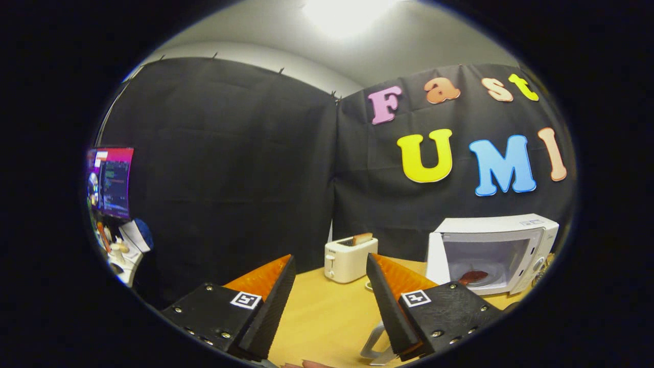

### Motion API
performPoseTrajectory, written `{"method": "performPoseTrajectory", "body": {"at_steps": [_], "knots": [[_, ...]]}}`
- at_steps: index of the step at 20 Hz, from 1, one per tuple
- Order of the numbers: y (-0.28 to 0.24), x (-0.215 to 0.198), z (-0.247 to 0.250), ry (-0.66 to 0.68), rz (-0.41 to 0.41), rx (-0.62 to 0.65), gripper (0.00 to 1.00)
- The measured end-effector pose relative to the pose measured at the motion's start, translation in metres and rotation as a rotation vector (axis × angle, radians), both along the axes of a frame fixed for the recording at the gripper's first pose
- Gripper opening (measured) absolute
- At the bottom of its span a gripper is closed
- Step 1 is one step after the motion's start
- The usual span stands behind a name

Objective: Open the microwave, put the food inside, and close the microwave door.

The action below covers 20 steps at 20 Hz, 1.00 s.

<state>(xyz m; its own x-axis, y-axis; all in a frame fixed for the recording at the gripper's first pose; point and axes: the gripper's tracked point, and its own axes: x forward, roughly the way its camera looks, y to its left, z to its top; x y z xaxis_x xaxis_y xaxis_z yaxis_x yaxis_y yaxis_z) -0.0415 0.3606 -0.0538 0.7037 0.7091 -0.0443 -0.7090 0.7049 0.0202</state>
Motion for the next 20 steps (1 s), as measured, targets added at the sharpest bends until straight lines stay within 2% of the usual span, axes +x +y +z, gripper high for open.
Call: {"method": "performPoseTrajectory", "body": {"at_steps": [4,6,8,10,12,13,15,17,20], "knots": [[0.02,0.005,-0.04,0.019,-0.008,-0.035,0.84],[0.028,0.003,-0.056,0.064,0.02,-0.035,0.83],[0.02,0.011,-0.061,0.063,-0.015,-0.039,0.82],[-0.001,0.027,-0.069,0.047,-0.118,-0.062,0.57],[0.005,0.025,-0.092,0.15,-0.098,-0.041,0.2],[0.002,0.028,-0.101,0.196,-0.099,-0.038,0.14],[-0.006,0.031,-0.1,0.181,-0.121,-0.048,0.03],[-0.018,0.032,-0.094,0.136,-0.145,-0.066,0.03],[-0.037,0.036,-0.103,0.151,-0.185,-0.088,0.01]]}}
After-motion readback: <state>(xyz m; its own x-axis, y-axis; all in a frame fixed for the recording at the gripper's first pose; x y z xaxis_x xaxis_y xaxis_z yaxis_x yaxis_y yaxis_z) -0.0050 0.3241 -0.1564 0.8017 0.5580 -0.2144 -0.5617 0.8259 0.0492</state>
